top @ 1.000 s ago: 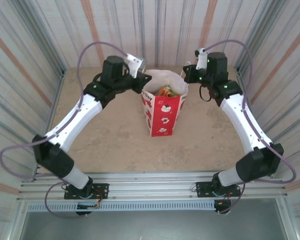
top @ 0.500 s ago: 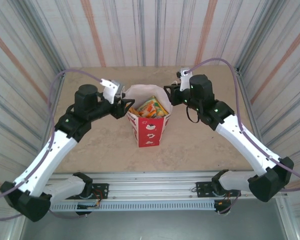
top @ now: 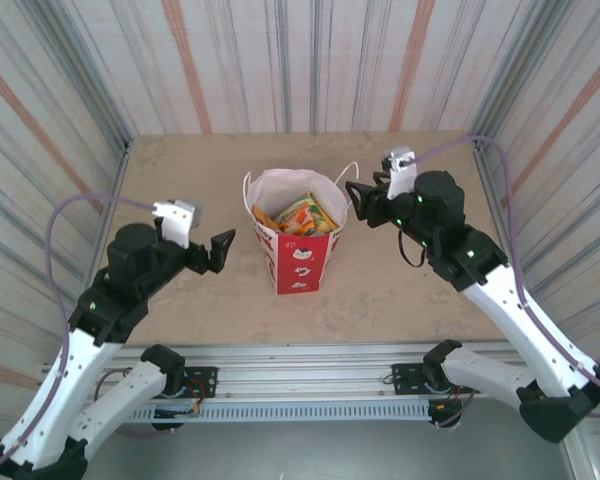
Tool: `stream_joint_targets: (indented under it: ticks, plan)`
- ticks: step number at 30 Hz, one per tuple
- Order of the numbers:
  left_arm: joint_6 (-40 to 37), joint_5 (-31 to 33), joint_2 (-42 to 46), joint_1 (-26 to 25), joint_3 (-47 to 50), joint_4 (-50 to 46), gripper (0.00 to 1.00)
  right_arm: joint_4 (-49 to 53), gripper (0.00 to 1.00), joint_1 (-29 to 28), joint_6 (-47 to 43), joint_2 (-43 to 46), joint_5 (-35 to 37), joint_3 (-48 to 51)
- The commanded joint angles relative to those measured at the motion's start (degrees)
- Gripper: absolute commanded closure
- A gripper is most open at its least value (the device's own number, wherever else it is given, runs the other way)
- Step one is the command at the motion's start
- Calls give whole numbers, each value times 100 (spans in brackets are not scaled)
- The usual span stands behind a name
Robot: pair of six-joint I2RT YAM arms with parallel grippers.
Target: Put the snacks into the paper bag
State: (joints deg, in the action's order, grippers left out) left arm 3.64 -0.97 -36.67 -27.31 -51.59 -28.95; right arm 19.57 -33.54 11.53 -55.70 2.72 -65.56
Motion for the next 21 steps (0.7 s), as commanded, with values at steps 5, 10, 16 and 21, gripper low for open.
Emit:
stream_joint_targets:
  ticks: [5,10,16,21]
  plan:
    - [582,1605,691,59,1213,111,1,343,29,653,219,960,362,1073]
    - [537,2307,595,139,2114,1248,1,32,28,1247,284,1267,316,1944]
    - [253,2532,-316,616,2655,2615,2,-1078,28,1898,294,1163,355,3102]
    - [-223,2528,-1067,991,3168,4083,1,-2544,28,2379,50,745,593,4081]
